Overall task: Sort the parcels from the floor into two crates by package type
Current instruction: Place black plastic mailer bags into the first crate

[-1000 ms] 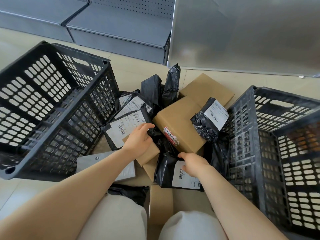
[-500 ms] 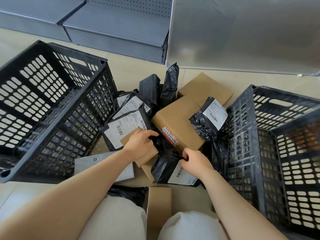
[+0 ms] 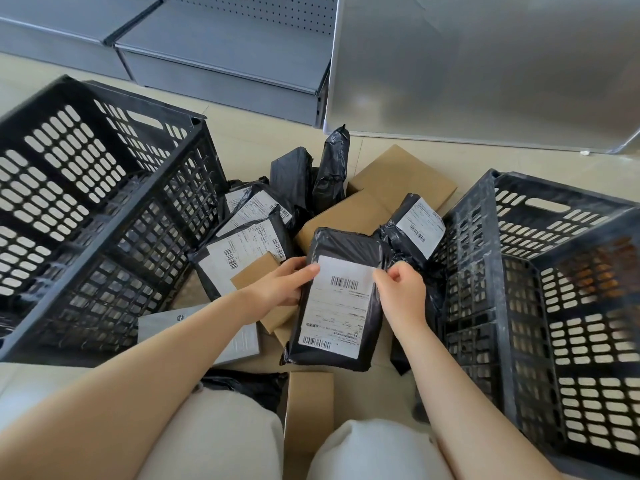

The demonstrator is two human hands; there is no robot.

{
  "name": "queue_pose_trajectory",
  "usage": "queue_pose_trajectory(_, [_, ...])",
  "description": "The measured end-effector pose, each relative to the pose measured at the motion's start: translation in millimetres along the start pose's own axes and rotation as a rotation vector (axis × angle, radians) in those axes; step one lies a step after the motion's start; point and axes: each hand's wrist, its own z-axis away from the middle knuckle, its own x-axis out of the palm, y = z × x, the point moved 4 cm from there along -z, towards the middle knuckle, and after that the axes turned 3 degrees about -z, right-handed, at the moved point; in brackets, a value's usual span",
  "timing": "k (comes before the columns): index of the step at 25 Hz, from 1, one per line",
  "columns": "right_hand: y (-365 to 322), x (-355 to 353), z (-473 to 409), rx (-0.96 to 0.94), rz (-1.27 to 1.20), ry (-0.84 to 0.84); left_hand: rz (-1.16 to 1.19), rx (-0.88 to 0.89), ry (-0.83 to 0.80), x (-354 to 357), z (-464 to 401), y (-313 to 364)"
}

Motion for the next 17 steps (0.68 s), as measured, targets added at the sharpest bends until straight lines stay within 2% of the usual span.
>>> queue_pose_trajectory(7, [9.7,7.5,-9.7,0.282,-0.35,0.062,0.05,-0.057,0.066,-10.0,-5.0,-7.3])
queue_pose_trajectory(11, [18.1,14.2,-10.7,0.39,-0.425,-0.01,0.097,0.009,0.156,-13.8,-3.4,-2.1])
queue_pose_trajectory(13, [7.6,11.5,-9.0,0.234,-0.272,0.007,0.031,0.065,0.217,-18.0,-2.6,2.7])
queue_pose_trajectory(14, [-1.4,7.6,-8.4,0.078,-0.147,0.032,-0.04,0.098,0.236,-20.4,-1.6,6.1])
queue_pose_trajectory(16, [-29.9,4.9,-5.3,-0.366,0.216,0.015,-0.311,0.195,0.238,-23.2,-0.9,15.5])
queue_pose_trajectory(17, [-44.5,11.0,-2.4,-0.558,0.451,-0.079,-0.496,0.257,0.229,-21.8,0.0,22.2])
